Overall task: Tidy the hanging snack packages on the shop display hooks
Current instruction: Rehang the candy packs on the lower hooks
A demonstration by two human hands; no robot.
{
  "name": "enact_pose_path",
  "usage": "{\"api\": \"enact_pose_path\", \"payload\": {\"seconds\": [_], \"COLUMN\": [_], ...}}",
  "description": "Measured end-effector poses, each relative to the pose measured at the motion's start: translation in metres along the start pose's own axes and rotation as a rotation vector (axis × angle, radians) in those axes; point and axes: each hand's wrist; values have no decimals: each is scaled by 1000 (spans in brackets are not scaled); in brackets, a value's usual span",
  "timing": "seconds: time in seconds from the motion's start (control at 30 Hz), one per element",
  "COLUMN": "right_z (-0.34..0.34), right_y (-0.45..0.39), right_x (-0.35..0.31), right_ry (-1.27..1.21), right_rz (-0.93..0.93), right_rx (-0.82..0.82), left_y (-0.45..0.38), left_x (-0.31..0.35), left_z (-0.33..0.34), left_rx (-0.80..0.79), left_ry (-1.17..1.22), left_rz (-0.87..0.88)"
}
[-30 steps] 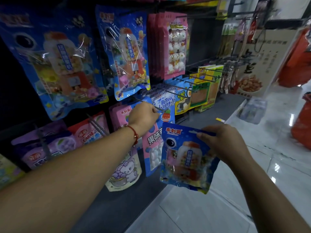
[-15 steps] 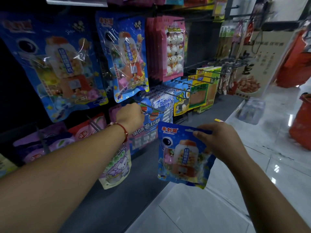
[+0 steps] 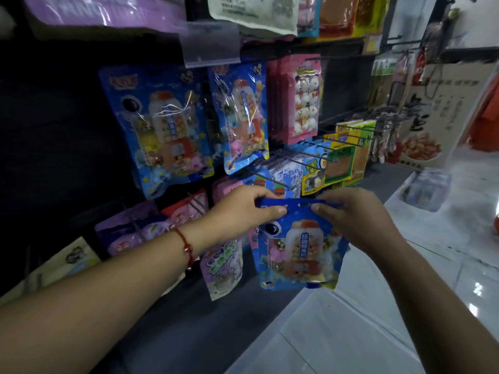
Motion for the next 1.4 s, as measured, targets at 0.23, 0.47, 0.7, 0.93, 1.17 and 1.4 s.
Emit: {"api": "enact_pose_path", "payload": {"seconds": [0.23, 0.47, 0.7, 0.93, 1.17, 1.4], "right_z": [0, 5, 20, 39, 56, 70], "right_y": [7, 17, 20, 11, -3, -29], "right_x": [-37, -66, -84, -94, -114, -124], "right_ry": [65, -44, -546, -761, -865, -1009], "right_rz": [-291, -356, 41, 2, -12, -51], "right_rx": [144, 319, 156, -160, -151, -104], "left_y": [39, 71, 85, 82, 74, 74], "left_x": [6, 20, 26, 25, 19, 25], "left_z": [-21, -44, -66, -95, -108, -107], "left_rx": [117, 262, 463, 629, 753, 603], "left_ry": [48, 34, 117, 322, 508, 504], "left_rz": [2, 23, 13, -49, -52, 47]}}
Point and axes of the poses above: each hand's wrist, its own y-axis away from the middle knuckle, its own z-axis out of the palm, x = y × z
